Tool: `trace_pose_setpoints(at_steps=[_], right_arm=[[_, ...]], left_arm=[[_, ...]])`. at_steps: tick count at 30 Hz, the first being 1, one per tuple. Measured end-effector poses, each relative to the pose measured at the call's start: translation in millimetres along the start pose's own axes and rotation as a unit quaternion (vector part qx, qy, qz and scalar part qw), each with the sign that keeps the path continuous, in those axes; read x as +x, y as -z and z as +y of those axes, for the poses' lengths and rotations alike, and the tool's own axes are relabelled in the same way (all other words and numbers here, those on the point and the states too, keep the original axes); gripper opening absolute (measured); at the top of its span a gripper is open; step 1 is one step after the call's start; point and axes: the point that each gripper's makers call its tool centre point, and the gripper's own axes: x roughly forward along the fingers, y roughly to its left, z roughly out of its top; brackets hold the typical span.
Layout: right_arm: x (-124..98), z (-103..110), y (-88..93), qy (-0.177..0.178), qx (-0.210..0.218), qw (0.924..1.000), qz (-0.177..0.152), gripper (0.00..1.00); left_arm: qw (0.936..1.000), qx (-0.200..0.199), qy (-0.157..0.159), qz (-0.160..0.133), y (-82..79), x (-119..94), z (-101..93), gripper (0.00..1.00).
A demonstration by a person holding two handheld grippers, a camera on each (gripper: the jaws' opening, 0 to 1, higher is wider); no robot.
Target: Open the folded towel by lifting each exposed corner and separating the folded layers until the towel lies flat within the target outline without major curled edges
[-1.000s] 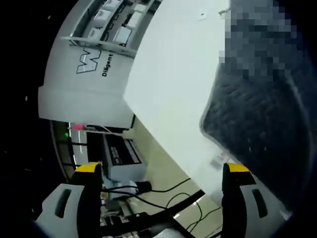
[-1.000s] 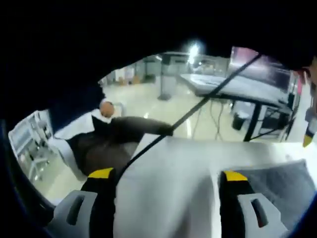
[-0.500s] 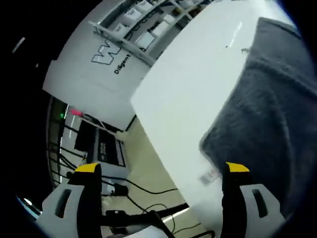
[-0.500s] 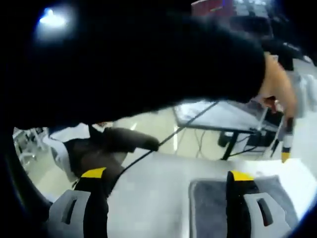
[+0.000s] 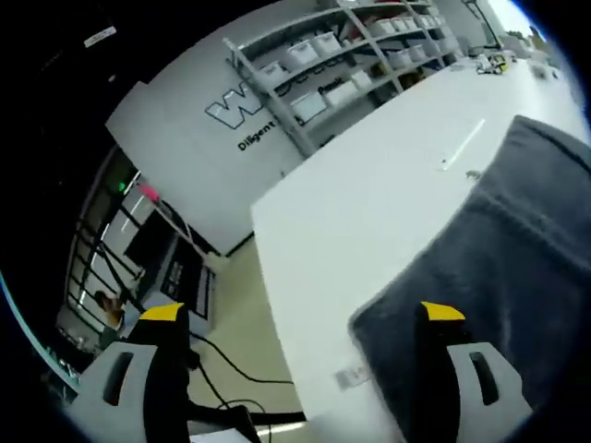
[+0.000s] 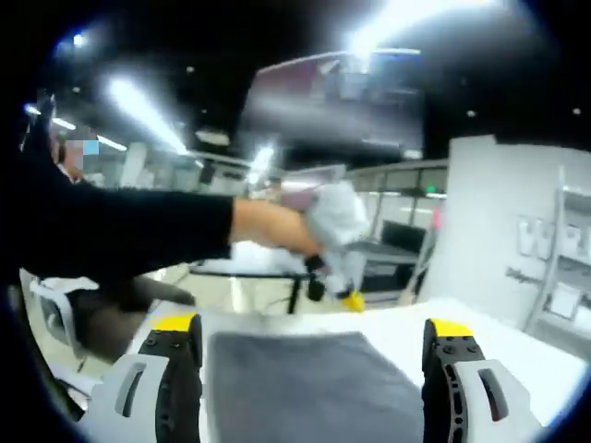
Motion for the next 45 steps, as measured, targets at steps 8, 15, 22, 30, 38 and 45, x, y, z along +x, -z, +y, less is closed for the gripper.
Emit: trace_pose_setpoints(at_steps=[8,15,22,30,38,45], right_arm=[[-90,-96,19.4,0.117,-0.034,0.9916,0.043,1.0],[-160,-153,15.5,0.174,-0.012,0.9838,0.042,1.0],[-216,-192,23.6,0.228,-0.017,0.9716,0.061,1.0],[-276,-226,25.9,0.284,0.011,0.9582,0.033,1.0],[-332,-256,41.6,0.334,0.023,0.9416,0.035,1.0],[-352,-270,83.0,0.362,0.04,0.9295,0.06,0.99]], left_arm=[[0.9987,-0.038,0.014,-0.031,-9.4,-3,-15.1,1.0],[0.9977,-0.049,0.01,-0.046,-19.8,-6,-25.8,1.0],[0.9943,-0.077,0.018,-0.072,-29.3,-9,-35.0,1.0],[0.9903,-0.098,0.036,-0.091,-34.9,2,-32.6,1.0],[0.9843,-0.128,0.038,-0.116,-37.9,-5,-31.4,1.0],[0.9848,-0.146,0.032,-0.088,-12.8,14,-48.2,1.0]])
